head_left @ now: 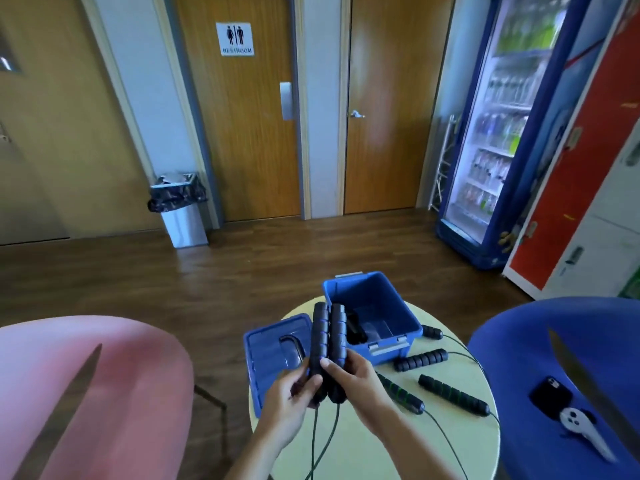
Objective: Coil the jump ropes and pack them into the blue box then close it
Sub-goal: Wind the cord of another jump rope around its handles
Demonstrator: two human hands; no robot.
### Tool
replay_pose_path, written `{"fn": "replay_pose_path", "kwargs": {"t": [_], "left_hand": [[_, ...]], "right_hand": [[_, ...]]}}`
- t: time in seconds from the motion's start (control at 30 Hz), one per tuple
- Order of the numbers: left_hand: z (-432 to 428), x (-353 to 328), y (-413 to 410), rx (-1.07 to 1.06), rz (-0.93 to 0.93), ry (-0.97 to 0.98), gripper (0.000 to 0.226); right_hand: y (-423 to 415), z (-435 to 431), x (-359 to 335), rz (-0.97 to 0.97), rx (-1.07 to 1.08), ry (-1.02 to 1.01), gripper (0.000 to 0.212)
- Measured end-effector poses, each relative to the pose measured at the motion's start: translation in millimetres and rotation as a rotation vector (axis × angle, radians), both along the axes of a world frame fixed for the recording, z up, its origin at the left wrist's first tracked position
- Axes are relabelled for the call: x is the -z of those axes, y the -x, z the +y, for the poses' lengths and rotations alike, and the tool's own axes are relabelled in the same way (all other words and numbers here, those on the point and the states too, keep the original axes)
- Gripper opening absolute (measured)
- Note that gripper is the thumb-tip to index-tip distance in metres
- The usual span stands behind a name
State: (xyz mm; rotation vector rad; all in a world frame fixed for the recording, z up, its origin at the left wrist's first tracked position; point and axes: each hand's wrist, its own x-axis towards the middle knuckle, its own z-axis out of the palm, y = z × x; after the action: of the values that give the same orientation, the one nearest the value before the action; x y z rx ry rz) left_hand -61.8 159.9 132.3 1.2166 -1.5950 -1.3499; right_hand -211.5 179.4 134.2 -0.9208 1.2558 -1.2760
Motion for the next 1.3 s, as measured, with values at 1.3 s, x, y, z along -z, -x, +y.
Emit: {"fn": "replay_pose_path", "kwargs": {"t": [1.3], "left_hand": [[-81.6, -201.2, -62.7, -0.187, -0.212, 0.393, 0.076]], "right_hand": [[-5.2, -62.0, -210.0, 0.562, -0.513, 0.027, 0.059]]}}
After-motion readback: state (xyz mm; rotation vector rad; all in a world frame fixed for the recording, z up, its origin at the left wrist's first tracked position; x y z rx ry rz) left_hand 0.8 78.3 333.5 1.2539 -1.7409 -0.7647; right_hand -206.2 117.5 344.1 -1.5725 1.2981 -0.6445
